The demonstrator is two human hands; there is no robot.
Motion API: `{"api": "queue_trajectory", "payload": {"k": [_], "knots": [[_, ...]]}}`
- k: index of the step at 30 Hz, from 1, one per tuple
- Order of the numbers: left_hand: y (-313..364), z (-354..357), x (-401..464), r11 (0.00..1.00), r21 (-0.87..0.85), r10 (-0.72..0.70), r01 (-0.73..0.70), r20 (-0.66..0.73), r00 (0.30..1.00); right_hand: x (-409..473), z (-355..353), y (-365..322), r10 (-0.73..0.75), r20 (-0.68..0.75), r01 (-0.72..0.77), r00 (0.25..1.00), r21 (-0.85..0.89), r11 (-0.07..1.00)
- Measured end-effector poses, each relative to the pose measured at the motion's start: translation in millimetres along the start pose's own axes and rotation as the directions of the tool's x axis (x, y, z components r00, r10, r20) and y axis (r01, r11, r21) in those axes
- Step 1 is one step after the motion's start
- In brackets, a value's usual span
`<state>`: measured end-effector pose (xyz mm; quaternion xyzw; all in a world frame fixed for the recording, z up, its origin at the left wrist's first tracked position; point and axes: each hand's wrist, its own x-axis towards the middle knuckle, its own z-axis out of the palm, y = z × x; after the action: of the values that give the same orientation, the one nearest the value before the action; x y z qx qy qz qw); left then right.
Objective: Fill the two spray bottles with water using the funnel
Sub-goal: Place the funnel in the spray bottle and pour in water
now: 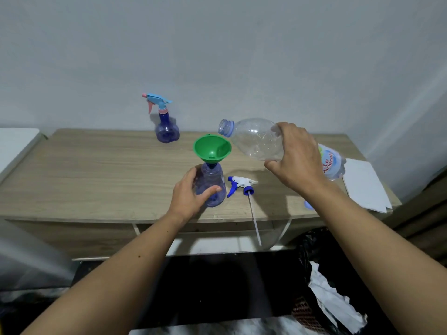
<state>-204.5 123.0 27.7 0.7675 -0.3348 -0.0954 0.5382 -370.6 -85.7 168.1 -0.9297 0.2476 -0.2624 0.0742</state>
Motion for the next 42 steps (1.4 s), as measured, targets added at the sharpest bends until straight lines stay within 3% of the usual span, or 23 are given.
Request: {"api": "queue_trajectory", "payload": {"k": [8,21,42], "knots": [[-2,3,0,1.0,0.011,-0.001,0.001,-0.004,1.0,2,-5,-2,-0.128,0.003,0.125,0.992,-0.233,0.964],[-2,3,0,0.999,0.009,-0.033,0.033,0.004,0.999,13,-7,-6,-0.229,0.024,0.22,0.973,-0.397,0.891],[-4,3,-1,1.0,0.024,-0.013,0.013,-0.003,1.0,16,-9,-10,-0.254,-0.029,0.212,0.967,-0.465,0.86]]}}
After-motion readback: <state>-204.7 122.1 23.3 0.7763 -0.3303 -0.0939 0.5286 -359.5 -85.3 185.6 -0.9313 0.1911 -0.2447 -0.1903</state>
